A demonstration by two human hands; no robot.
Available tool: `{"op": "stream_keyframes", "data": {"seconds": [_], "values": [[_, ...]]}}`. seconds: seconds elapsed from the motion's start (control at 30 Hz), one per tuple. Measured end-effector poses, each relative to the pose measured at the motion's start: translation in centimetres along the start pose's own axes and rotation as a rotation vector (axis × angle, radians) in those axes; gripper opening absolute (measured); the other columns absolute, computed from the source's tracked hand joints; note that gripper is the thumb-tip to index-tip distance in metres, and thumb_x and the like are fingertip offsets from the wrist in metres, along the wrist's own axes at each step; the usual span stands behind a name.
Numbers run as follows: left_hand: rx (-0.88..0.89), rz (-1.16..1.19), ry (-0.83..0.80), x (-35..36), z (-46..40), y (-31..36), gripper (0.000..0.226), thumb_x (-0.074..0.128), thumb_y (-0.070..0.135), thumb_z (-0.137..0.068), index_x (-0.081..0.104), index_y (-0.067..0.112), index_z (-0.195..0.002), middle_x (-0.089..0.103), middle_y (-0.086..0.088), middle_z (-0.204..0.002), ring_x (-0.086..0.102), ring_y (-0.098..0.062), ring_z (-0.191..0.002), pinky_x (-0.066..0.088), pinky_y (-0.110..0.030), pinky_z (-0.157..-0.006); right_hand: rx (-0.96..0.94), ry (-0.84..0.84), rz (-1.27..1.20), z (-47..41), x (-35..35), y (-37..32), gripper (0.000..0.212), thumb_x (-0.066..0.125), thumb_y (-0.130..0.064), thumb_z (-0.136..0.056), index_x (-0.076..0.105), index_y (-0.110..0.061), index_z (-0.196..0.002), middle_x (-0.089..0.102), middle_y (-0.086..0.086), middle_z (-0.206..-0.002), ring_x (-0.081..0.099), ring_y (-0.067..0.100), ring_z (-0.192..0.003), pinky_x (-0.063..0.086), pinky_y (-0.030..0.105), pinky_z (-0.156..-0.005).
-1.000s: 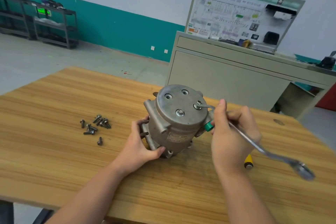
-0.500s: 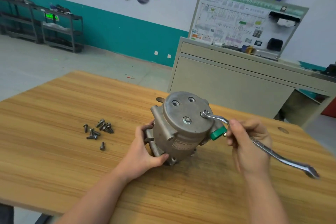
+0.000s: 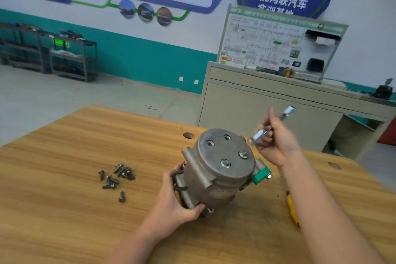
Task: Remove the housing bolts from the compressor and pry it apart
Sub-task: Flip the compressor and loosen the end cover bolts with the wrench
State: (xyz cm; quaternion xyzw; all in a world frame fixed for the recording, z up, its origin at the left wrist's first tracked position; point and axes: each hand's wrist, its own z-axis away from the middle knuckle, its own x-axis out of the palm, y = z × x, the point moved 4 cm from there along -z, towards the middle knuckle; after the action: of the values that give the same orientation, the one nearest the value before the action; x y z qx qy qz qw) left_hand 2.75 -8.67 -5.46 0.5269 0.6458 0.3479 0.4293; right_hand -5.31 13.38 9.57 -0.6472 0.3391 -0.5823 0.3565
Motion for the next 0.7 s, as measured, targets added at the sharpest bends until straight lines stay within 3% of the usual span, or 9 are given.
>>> {"op": "stream_keyframes", "data": {"seconds": [0.13,0.2,0.3,0.43,0.57,0.7], "values": [[-0.011,-0.011,-0.006,-0.4,0.0,-0.4,0.091,0.091,0.012,-0.061,0.029,0.022,-0.127,0.046,0.006,-0.127,0.044,0.019,-0.111,0.033,0.000,-0.090,-0.104,0.045,-0.131,3.1,-0.9,-1.1,0.029,0.067,-0.041,-0.072,0.054,-0.016,-0.074,0.053,-0.004,-0.055,0.046,0.000,-0.041,0.030,0.009,-0.033],[-0.011,-0.012,-0.018,-0.5,0.0,-0.5,0.091,0.090,0.014,-0.061,0.028,0.021,-0.127,0.046,0.006,-0.126,0.045,0.018,-0.109,0.034,0.000,-0.089,-0.208,0.109,-0.028,5.0,-1.3,-0.8,0.019,0.067,-0.026,-0.077,0.052,-0.016,-0.073,0.056,0.000,-0.056,0.047,0.001,-0.041,0.031,0.010,-0.033],[-0.012,-0.009,-0.028,-0.5,0.0,-0.4,0.091,0.090,0.014,-0.062,0.027,0.020,-0.128,0.045,0.008,-0.127,0.046,0.017,-0.110,0.034,0.000,-0.089,-0.392,0.194,0.127,7.6,-1.2,-0.2,0.024,0.058,-0.014,-0.093,0.051,-0.016,-0.070,0.058,0.003,-0.052,0.049,0.009,-0.038,0.032,0.014,-0.035],[-0.013,-0.003,-0.031,-0.4,0.1,-0.2,0.092,0.090,0.015,-0.063,0.027,0.020,-0.130,0.044,0.010,-0.129,0.044,0.019,-0.113,0.033,0.001,-0.091,-0.470,0.113,0.160,9.9,0.0,0.5,0.025,0.049,-0.024,-0.095,0.056,-0.004,-0.081,0.064,0.010,-0.057,0.059,0.017,-0.044,0.041,0.019,-0.040],[-0.017,0.006,-0.030,-0.4,0.1,-0.1,0.091,0.089,0.013,-0.063,0.027,0.020,-0.130,0.043,0.008,-0.129,0.042,0.020,-0.114,0.033,0.001,-0.091,-0.489,0.097,0.298,11.2,0.5,0.7,0.051,0.043,-0.042,-0.089,0.062,0.004,-0.080,0.065,0.016,-0.058,0.059,0.022,-0.044,0.040,0.020,-0.040],[-0.024,0.014,-0.034,-0.4,0.2,-0.2,0.090,0.089,0.013,-0.064,0.028,0.021,-0.129,0.045,0.006,-0.129,0.044,0.018,-0.114,0.034,0.000,-0.090,-0.558,0.152,0.468,12.2,0.4,0.5,0.016,0.047,-0.012,-0.099,0.059,-0.005,-0.090,0.069,0.017,-0.066,0.066,0.025,-0.051,0.048,0.023,-0.044]]}}
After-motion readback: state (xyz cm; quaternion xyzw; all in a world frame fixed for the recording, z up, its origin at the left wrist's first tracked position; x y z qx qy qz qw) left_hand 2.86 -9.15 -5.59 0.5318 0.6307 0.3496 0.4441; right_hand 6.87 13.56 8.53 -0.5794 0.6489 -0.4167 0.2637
